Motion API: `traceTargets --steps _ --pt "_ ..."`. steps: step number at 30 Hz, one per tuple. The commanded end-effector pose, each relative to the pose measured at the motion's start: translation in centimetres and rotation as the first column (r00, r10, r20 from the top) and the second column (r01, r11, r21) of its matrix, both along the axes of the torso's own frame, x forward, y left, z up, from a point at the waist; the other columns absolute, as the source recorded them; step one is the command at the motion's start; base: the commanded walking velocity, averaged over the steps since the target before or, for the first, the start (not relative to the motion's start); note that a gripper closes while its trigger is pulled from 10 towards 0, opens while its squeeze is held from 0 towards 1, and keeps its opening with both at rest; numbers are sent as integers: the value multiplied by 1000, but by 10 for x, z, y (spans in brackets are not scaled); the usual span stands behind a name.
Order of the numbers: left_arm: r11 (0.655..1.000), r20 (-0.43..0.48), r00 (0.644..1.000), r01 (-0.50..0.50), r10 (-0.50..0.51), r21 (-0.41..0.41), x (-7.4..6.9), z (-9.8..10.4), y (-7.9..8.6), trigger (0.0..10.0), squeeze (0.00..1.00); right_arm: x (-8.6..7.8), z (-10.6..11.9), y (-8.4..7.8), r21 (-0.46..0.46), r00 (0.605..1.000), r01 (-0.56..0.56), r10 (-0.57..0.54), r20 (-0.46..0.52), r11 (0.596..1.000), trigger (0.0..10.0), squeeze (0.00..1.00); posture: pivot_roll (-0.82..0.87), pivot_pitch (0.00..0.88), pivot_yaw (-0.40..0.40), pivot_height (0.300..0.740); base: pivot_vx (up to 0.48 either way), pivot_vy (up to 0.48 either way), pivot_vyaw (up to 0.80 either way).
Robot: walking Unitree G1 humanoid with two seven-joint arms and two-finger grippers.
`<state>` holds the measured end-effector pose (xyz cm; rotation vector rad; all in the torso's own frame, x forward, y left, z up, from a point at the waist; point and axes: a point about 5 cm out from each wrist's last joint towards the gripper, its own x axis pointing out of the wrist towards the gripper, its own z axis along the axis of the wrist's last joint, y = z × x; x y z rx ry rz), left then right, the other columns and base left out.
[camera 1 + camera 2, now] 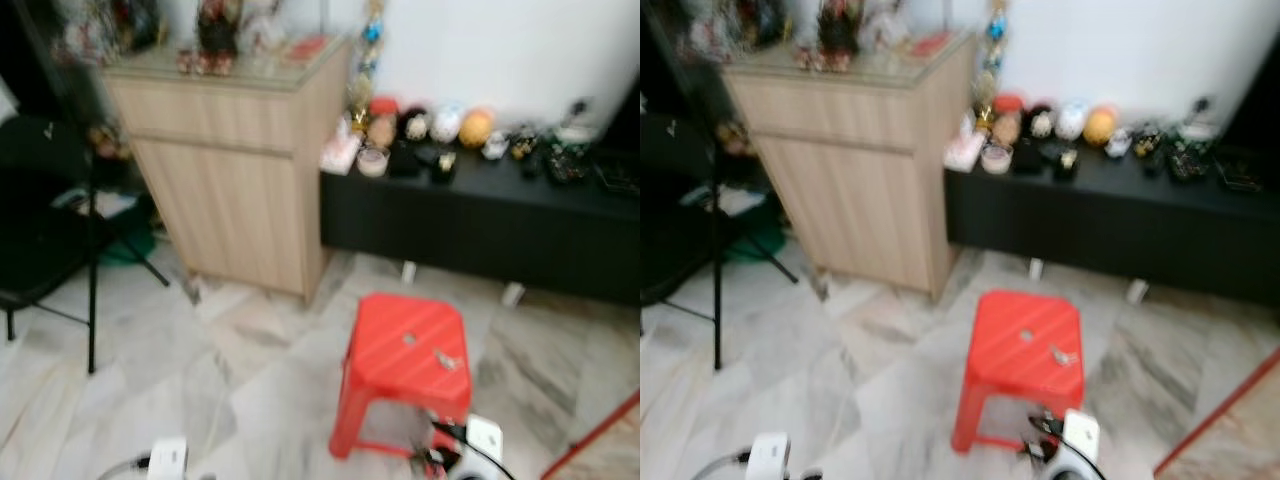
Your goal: Hang keys on a hook
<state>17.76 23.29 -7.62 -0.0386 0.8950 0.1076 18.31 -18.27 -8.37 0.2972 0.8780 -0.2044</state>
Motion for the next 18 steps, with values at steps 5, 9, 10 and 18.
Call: traceTargets --steps 5,9,10,18 --pt "1000 -18 1000 -5 5 -1 -2 -2 -1 10000 0 2 1 2 5 1000 14 -14 4 1000 10000 0 12 0 -39 740 -289 0 0" --pt "1000 -16 1000 -1 0 -1 0 -2 -5 10000 0 1 0 2 7 1000 16 -16 0 1000 10000 0 12 0 -39 740 -69 0 -200" --pt "1000 -16 1000 -1 1 -1 0 -2 -5 10000 0 1 0 3 9 1000 17 -17 -1 1000 10000 0 12 0 -39 740 0 0 -800" --pt "1000 5 1000 -13 13 -10 5 1 -5 10000 0 3 1 2 1 1000 19 -19 6 1000 10000 0 11 0 -40 740 0 0 -800"
